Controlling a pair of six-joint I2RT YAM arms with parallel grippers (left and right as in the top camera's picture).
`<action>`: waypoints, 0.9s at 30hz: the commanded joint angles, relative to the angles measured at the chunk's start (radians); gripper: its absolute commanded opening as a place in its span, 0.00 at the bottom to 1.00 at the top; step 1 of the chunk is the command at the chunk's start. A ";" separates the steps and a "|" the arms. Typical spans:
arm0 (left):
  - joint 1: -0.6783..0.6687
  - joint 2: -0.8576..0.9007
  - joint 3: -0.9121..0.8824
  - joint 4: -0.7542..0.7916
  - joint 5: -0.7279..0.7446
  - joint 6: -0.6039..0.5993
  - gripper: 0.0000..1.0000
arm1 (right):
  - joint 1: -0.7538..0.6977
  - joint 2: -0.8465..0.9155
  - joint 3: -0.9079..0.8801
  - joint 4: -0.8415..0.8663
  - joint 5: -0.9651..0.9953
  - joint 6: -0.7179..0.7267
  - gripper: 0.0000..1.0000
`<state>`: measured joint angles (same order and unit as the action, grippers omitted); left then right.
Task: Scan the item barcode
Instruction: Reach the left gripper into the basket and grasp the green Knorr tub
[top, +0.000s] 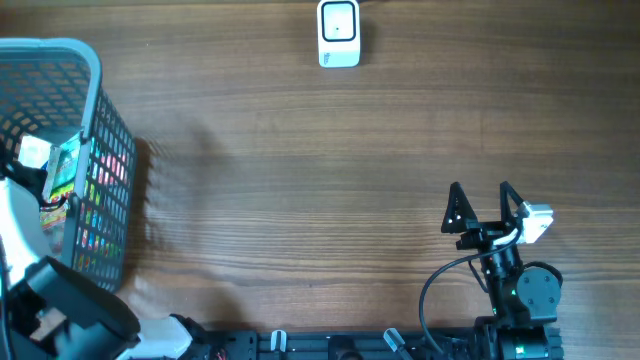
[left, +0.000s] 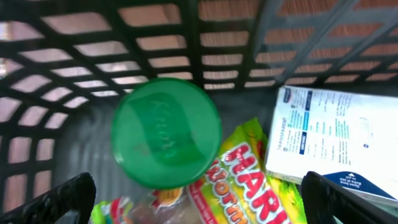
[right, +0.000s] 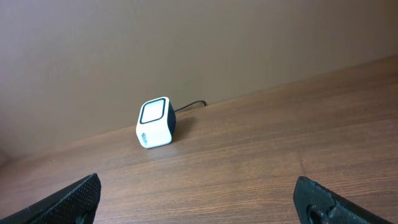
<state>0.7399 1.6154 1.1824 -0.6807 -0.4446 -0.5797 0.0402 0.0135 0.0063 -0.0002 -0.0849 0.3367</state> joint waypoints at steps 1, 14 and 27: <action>0.013 0.051 -0.007 0.029 0.022 0.034 1.00 | -0.004 -0.006 -0.001 0.003 0.010 0.006 1.00; 0.096 0.074 -0.078 0.127 0.026 0.079 1.00 | -0.004 -0.006 -0.001 0.003 0.010 0.006 1.00; 0.096 0.058 -0.154 0.237 -0.043 0.079 0.73 | -0.004 -0.006 -0.001 0.003 0.010 0.006 1.00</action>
<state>0.8318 1.6775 1.0309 -0.4477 -0.4446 -0.5049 0.0402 0.0135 0.0063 -0.0002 -0.0849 0.3367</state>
